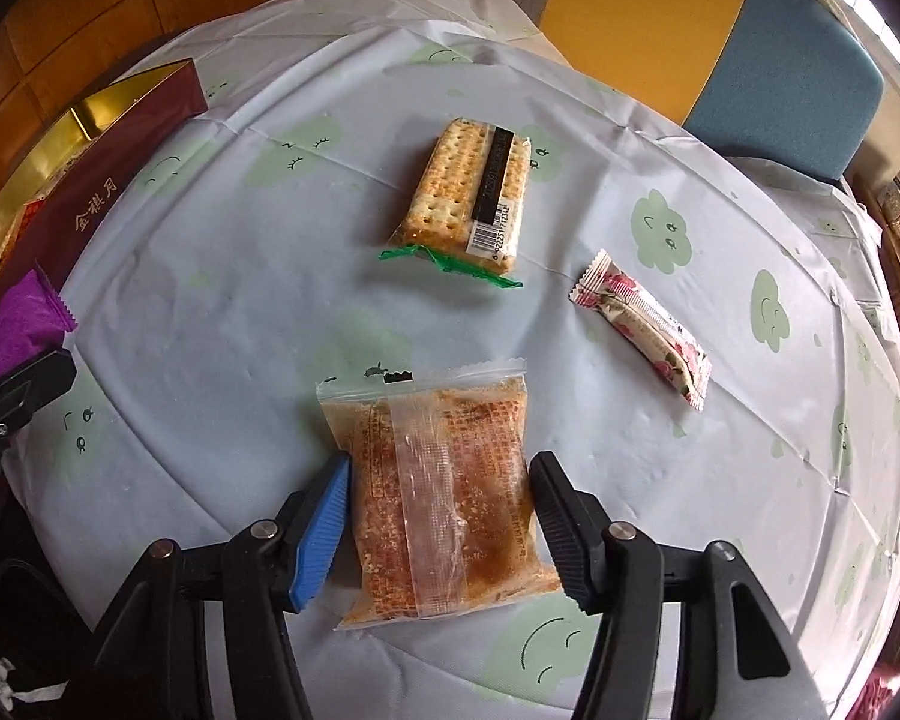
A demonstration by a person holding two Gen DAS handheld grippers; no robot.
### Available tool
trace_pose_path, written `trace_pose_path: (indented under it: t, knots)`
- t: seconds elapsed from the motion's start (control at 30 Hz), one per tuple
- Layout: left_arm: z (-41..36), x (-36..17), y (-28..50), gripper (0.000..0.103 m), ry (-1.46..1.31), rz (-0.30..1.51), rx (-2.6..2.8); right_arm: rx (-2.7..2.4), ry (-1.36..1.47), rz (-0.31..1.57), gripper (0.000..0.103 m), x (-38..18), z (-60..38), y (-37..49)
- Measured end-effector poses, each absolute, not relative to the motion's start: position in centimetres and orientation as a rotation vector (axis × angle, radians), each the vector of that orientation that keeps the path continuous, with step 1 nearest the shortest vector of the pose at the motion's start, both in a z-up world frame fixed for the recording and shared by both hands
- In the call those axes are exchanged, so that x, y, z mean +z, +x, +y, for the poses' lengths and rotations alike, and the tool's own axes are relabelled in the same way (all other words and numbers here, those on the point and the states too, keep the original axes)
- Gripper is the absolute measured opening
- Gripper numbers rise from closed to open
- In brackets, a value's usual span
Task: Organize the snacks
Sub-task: 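Carry the purple pouch over the tin left while the right holds the bread bag, then open the left gripper to drop the purple pouch into the tin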
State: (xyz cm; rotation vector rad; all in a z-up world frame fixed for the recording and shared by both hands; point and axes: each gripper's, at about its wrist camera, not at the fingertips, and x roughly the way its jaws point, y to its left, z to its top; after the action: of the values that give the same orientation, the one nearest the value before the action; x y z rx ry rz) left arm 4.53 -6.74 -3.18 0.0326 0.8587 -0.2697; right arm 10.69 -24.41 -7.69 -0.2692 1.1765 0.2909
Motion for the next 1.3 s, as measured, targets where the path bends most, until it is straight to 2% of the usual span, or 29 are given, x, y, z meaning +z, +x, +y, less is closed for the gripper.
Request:
trace_pose_path:
  t: [0.27,0.57,0.87,1.07,1.13,1.2,1.3]
  knots:
    - [-2.6,-0.3,4.0,0.043,-0.067,0.798,-0.234,0.286,-0.206,1.206,0.063,-7.9,-25.1,10.6]
    - [8.1,1.4,4.7,0.043,-0.244,0.784,-0.008,0.289,-0.236,1.184,0.063,-8.1,-24.9,10.0]
    - [19.1,-1.1,6.7,0.043,-0.484,0.859,0.243,0.286,-0.216,1.179,0.063,-8.1,-25.3,9.7]
    - [20.5,-1.2,9.7,0.045,-0.436,0.848,0.285,0.286,-0.239,1.172,0.063,-8.1,-25.0,9.6]
    - [20.8,-1.4,10.8,0.047,-0.419,0.853,0.327,0.286,-0.243,1.170,0.063,-8.1,-24.8,9.6]
    - [20.9,-1.7,11.3,0.055,-0.423,0.858,0.338,0.287,-0.244,1.169,0.063,-8.0,-24.8,9.5]
    - [20.4,-2.2,11.3,0.055,-0.392,0.873,0.347,0.287,-0.244,1.169,0.063,-8.0,-24.8,9.6]
